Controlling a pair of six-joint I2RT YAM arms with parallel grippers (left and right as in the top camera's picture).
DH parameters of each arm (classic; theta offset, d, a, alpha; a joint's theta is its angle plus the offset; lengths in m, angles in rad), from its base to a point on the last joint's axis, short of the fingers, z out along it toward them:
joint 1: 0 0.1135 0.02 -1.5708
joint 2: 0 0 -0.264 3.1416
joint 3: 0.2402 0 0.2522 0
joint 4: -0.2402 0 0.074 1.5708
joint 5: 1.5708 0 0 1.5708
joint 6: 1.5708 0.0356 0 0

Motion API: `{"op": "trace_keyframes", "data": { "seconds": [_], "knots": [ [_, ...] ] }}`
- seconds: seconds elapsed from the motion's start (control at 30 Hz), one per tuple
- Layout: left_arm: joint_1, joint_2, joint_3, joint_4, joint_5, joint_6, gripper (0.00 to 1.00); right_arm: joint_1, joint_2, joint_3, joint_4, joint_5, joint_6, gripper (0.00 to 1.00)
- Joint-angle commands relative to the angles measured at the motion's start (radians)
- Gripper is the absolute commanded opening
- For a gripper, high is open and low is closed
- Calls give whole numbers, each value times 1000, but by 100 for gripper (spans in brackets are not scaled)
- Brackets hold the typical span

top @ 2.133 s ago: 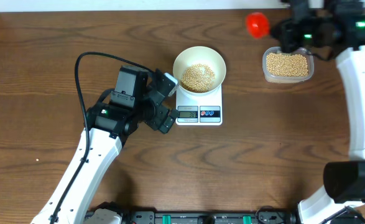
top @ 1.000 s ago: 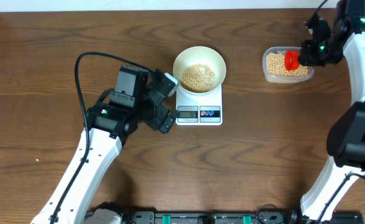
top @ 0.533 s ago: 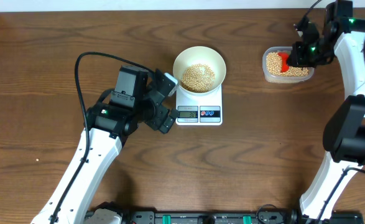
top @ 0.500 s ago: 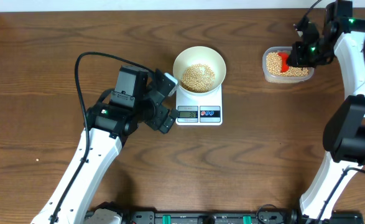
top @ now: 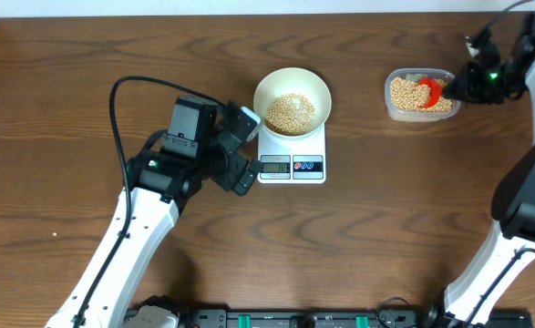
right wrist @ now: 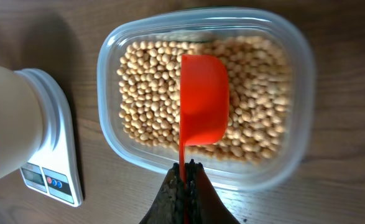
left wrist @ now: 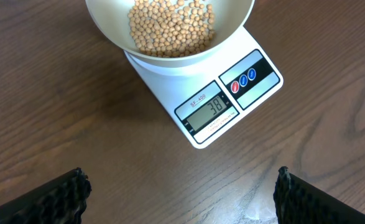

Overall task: Scoop item into bowl and weigh 50g on scale
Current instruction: 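Lower the red scoop into the tub and scoop more soybeans, then lift the scoop and carry it left over the cream bowl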

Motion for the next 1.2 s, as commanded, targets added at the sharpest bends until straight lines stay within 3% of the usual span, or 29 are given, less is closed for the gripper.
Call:
{"op": "trace_keyframes", "data": {
  "seconds": [0.0,0.67,1.17],
  "knots": [
    [1,8,5,-3,15,17,96,-22,-18,-2,-2,-56,2,1],
    [1,8,5,-3,15,17,96,-175,-18,-2,-6,-479,-43,1],
    [1,8,5,-3,15,17,97,-128,-18,-2,-3,-697,-44,1]
  ]
}}
